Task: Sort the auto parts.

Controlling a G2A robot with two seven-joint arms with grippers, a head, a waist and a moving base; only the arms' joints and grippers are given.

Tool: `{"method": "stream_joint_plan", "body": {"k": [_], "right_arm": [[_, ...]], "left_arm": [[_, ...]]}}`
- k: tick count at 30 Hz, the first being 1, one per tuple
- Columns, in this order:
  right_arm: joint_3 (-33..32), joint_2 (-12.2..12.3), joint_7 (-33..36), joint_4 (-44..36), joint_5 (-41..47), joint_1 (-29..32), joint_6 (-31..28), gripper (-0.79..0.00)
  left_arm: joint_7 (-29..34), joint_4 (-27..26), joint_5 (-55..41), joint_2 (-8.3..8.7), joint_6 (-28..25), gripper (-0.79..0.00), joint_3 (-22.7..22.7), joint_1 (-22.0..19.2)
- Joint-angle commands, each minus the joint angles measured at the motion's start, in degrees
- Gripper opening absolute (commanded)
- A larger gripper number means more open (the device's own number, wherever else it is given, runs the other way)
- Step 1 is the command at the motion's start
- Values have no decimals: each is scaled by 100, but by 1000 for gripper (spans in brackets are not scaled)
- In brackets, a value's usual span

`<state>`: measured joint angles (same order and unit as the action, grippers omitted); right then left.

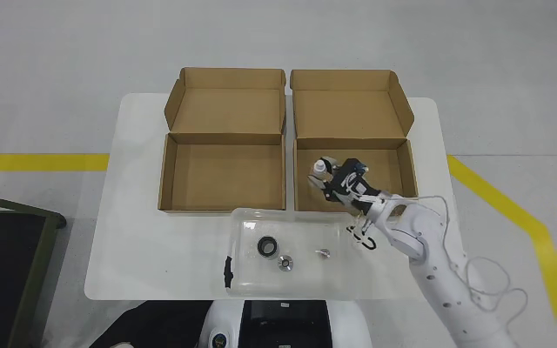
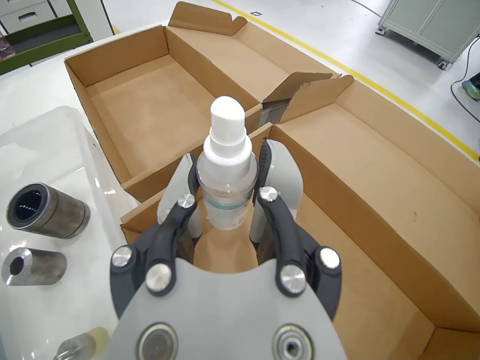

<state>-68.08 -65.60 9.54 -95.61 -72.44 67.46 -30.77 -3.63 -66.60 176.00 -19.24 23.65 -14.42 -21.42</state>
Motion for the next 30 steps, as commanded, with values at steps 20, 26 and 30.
{"method": "stream_joint_plan", "body": {"k": [20,26,30], "right_arm": [[390,-101,211,730,-54,-422,104,-449],[328,-91,215,704,-24,-359,107,0],[204,-70,175,557,44,-281,100,0]], "left_arm": [[0,0,0,0,0,0,0,0],[0,0,0,0,0,0,0,0],[0,0,0,0,0,0,0,0]]}}
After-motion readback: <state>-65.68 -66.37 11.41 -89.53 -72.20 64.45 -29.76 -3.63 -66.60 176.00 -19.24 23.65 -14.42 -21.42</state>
